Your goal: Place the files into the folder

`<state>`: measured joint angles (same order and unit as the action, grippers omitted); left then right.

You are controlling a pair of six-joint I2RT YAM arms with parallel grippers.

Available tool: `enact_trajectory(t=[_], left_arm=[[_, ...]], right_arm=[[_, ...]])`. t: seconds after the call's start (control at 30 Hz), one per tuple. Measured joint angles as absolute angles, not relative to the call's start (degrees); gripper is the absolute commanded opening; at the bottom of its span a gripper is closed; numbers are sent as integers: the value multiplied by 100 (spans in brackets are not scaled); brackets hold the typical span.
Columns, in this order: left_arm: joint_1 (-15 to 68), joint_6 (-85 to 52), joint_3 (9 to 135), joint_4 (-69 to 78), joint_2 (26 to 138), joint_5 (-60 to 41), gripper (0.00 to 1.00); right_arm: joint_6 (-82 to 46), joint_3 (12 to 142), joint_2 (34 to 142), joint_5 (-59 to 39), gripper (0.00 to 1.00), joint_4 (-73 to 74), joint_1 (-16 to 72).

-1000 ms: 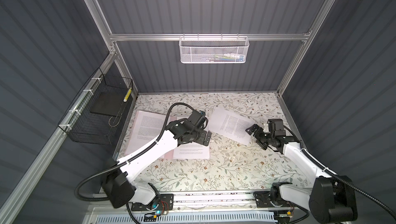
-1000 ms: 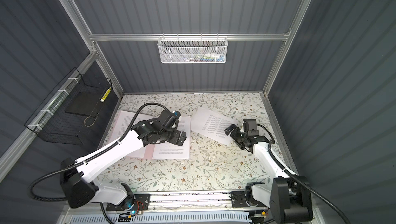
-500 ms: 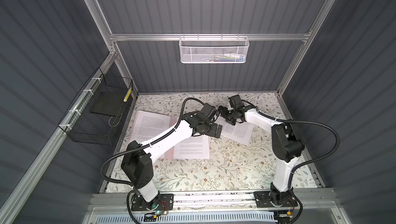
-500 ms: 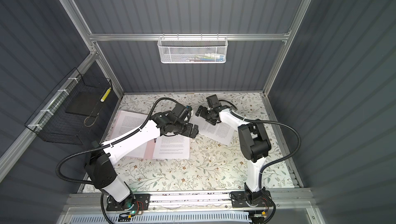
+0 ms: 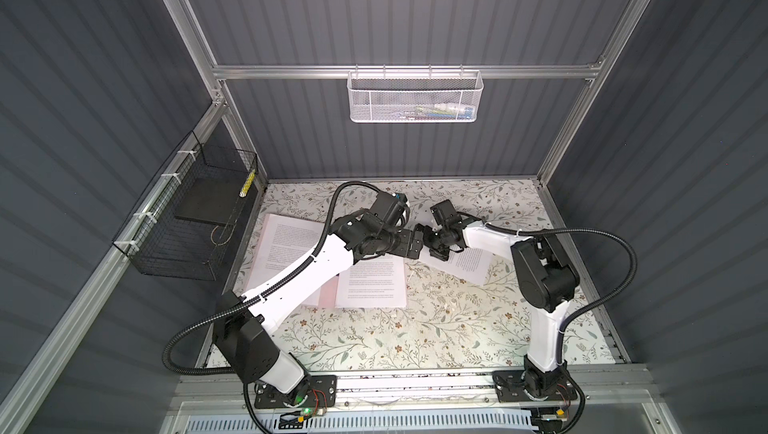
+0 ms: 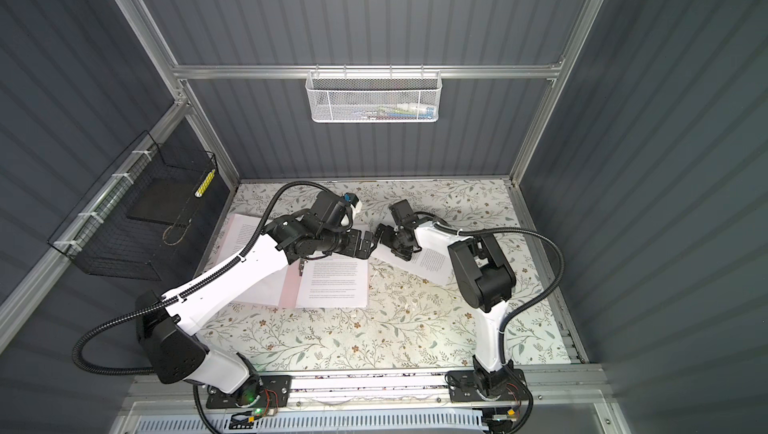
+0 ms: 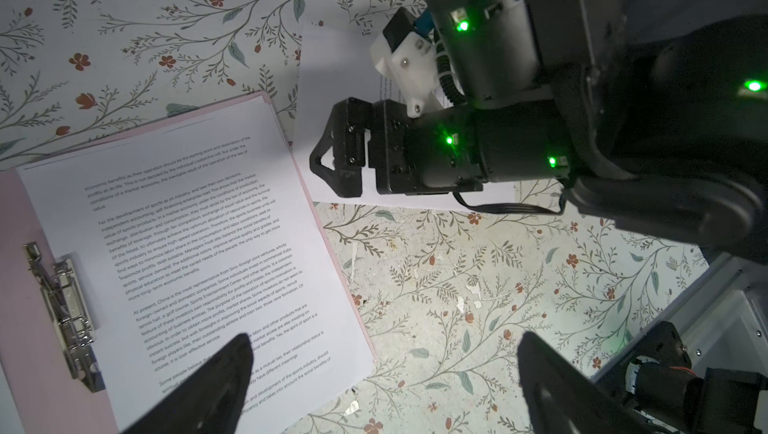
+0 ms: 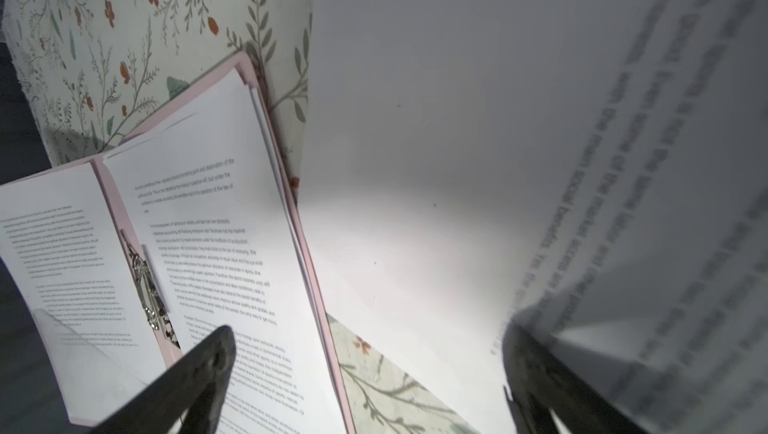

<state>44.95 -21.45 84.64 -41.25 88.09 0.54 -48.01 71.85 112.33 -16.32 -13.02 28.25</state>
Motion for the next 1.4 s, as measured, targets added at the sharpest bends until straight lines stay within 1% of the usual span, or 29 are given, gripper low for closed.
enact_trajectory(t=[0.1,0.23,0.33,0.4,0.53,0.67,0.8,0.97,1.07,1.17,1.3,1.4], left_arm=[[4495,-2095,8527,-4112,8812,-73,100],[4495,-1997,8659,-4099,8879,-327,100],[4495,-1911,8711,-4066,9087,-624,100],[4510,-1870,8713,-4025,9334,-847,99],[4707,-1785,8764,-3933,10119,-1208,99],[5109,-1728,9096,-3883,11052,-1511,99],[5374,-1739,9332,-3710,11668,-1881,99],[5531,-1804,9754,-3553,12333,-2193,99],[5531,-1865,9841,-3454,12556,-2265,99],[5518,-1990,9841,-3435,12674,-2250,99],[5457,-2316,9786,-3297,12678,-2193,99],[5358,-2633,9596,-3022,12599,-2200,99]], right_arm=[[-4803,6160,10541,-1898,99,-939,2788],[-4873,4670,9332,-2257,99,-685,2703],[-4956,3682,8278,-2322,99,-810,2633],[-5002,3256,7603,-2279,99,-1111,2589],[-5164,3061,6261,-1925,99,-1769,2493],[-5588,3015,5103,-1553,99,-2320,1994],[-6086,2652,4364,-1199,99,-3116,1406],[-6652,2456,3472,-508,99,-4211,1157],[-6836,2324,3155,-355,99,-4386,1035],[-6956,2174,3175,-279,99,-4523,1015],[-7015,1962,3454,-266,99,-4464,1015],[-7002,1949,3900,-255,99,-4169,1015]])
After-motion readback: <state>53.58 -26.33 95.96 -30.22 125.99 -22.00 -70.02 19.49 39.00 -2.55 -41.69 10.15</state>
